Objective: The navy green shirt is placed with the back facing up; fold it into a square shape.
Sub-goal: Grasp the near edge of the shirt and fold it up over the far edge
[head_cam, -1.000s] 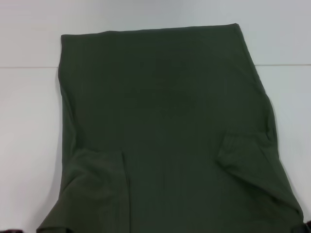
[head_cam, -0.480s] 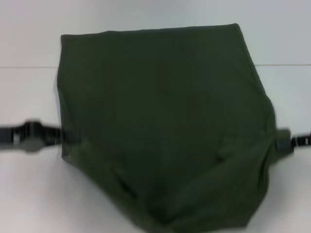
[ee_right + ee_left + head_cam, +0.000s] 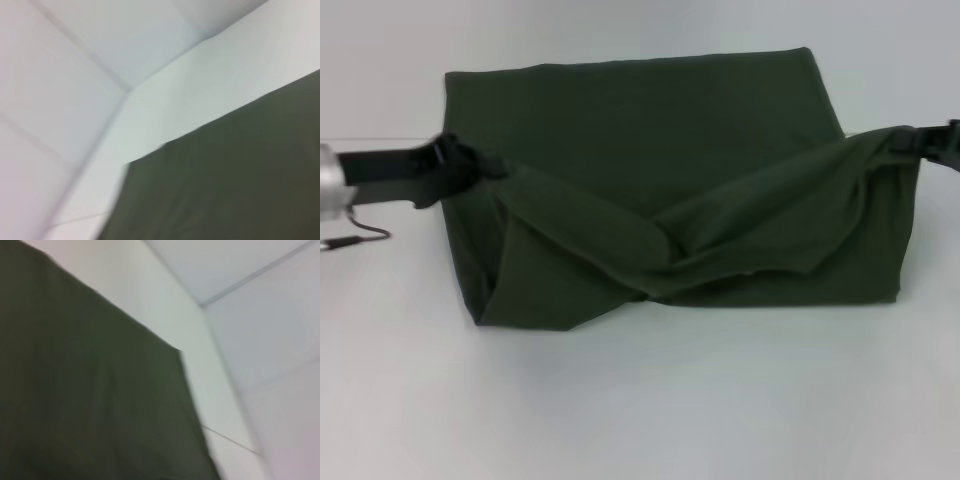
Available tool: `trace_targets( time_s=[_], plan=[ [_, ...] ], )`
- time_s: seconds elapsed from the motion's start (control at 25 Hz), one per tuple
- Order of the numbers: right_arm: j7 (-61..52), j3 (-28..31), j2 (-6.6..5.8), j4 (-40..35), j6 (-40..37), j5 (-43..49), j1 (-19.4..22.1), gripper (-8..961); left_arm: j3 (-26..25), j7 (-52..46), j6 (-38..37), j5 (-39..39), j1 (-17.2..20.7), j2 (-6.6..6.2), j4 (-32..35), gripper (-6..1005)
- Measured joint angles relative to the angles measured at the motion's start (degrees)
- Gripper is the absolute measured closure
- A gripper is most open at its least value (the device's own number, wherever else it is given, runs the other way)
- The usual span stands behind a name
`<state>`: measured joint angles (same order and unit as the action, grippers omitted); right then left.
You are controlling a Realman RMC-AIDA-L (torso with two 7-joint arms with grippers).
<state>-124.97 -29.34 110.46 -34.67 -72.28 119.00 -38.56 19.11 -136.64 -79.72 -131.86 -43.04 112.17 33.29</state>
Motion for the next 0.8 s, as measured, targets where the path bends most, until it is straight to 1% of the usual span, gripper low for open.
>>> trace_targets(
  time_s=[0.12, 0.16, 0.2, 0.32, 0.36, 0.44, 0.48, 0.56, 0.72, 0.8],
  plan=[
    [1.7, -4.2, 1.86, 2.8, 12.4, 0.5, -1.8, 900, 5.9, -0.1, 10.7, 0.0, -0.6, 2.63, -0.1, 1000],
    [1.8, -5.7, 2.53, 3.3, 16.5, 0.6, -2.2, 900, 5.9, -0.1, 10.7, 0.0, -0.6, 2.63, -0.1, 1000],
    [1.9, -7.2, 3.14, 3.6, 19.4, 0.6, -2.7, 900, 8.5, -0.1, 16.5, 0.0, -0.7, 4.28, 0.6, 1000],
    [2.1, -11.1, 4.83, 3.7, 26.3, 0.6, -3.9, 900, 10.8, 0.1, 21.7, 0.0, -0.7, 5.65, 2.2, 1000],
    [2.1, -11.6, 5.12, 3.5, 27.1, 0.6, -4.2, 900, 11.4, 0.2, 23.1, 0.0, -0.6, 5.86, 3.1, 1001],
    [2.3, -12.0, 5.33, 3.0, 28.0, 0.6, -5.0, 900, 12.2, 0.7, 24.1, 0.1, -0.5, 6.09, 4.9, 1001],
    [2.2, -12.0, 5.28, 2.8, 28.3, 0.6, -5.5, 900, 12.2, 0.7, 24.1, 0.1, -0.5, 6.09, 4.9, 1001],
    [2.1, -12.0, 5.07, 2.5, 28.9, 0.6, -6.3, 900, 12.5, 1.6, 25.7, 0.3, -1.0, 6.12, 8.0, 1001],
    [1.9, -12.1, 4.86, 2.1, 31.6, 0.4, -7.4, 900, 12.9, 1.6, 27.8, 0.1, -2.0, 5.95, 8.5, 1000],
    [2.1, -12.4, 4.89, 2.2, 33.7, 0.5, -8.0, 900, 14.3, 1.6, 30.1, 0.0, -2.4, 6.06, 8.5, 1000]
  ],
)
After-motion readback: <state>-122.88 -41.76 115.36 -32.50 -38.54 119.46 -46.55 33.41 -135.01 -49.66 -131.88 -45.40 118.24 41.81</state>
